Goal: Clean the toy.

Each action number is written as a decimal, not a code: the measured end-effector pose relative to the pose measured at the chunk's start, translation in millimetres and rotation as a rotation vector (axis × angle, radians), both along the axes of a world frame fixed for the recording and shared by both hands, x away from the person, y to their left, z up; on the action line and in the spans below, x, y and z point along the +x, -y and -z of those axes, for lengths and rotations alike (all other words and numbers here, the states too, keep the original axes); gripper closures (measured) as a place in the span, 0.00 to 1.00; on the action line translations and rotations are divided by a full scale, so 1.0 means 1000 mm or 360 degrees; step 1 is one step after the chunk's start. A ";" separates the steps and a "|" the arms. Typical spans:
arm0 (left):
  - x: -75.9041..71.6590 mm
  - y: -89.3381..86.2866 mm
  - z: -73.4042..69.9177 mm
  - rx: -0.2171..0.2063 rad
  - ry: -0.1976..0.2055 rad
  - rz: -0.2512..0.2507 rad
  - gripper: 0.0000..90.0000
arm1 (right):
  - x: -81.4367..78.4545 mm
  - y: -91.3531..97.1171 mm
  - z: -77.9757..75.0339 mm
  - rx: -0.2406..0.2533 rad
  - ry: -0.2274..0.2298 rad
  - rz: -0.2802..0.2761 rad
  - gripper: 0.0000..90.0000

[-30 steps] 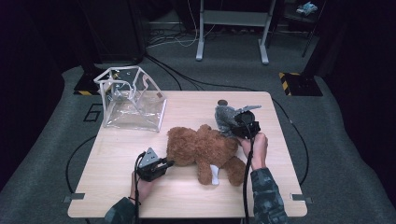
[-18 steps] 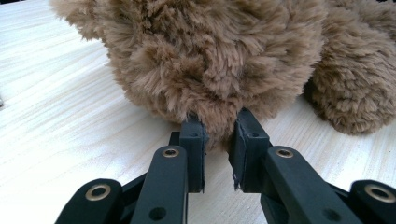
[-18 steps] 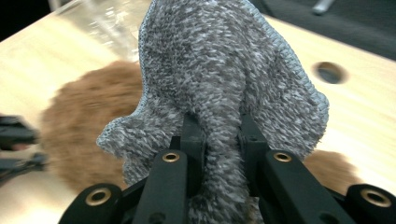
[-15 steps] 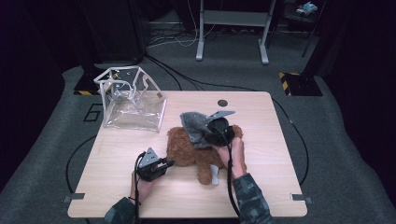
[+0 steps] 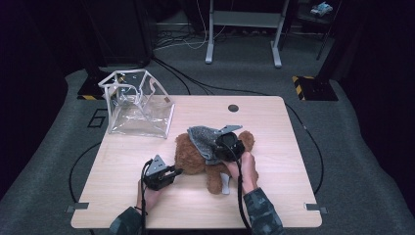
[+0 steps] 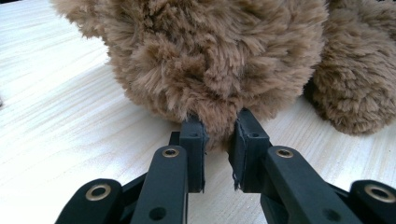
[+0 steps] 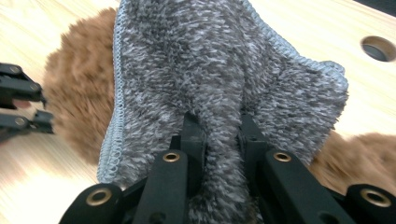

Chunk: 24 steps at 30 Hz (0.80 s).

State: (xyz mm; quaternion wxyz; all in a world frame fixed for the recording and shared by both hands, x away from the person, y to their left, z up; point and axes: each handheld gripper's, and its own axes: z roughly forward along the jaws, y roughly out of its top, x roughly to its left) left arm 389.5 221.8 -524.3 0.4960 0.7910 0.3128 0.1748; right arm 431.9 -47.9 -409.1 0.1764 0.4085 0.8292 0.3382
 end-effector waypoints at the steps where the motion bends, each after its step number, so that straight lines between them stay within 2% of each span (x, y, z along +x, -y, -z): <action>1: 0.000 0.000 0.000 -0.0002 0.0001 0.0001 0.85 | -0.001 0.003 0.000 -0.0012 0.0010 0.0003 0.86; 5: 0.000 0.000 0.000 -0.0008 -0.0001 -0.0001 0.85 | -0.006 0.020 0.000 -0.0037 0.0025 0.0064 0.86; 10: 0.000 0.000 0.000 0.0003 -0.0006 0.0013 0.85 | -0.007 0.044 0.001 0.0009 0.0004 0.0135 0.86; 12: 0.000 0.000 0.000 0.0004 -0.0007 0.0013 0.85 | -0.006 0.051 0.002 0.0008 0.0007 0.0147 0.86; 21: 0.000 0.000 0.000 0.0000 -0.0003 0.0007 0.85 | -0.006 0.081 0.006 0.0008 -0.0005 0.0315 0.86; 24: 0.000 0.000 0.000 0.0004 -0.0006 0.0010 0.85 | -0.003 0.090 0.010 -0.0031 -0.0017 0.0384 0.86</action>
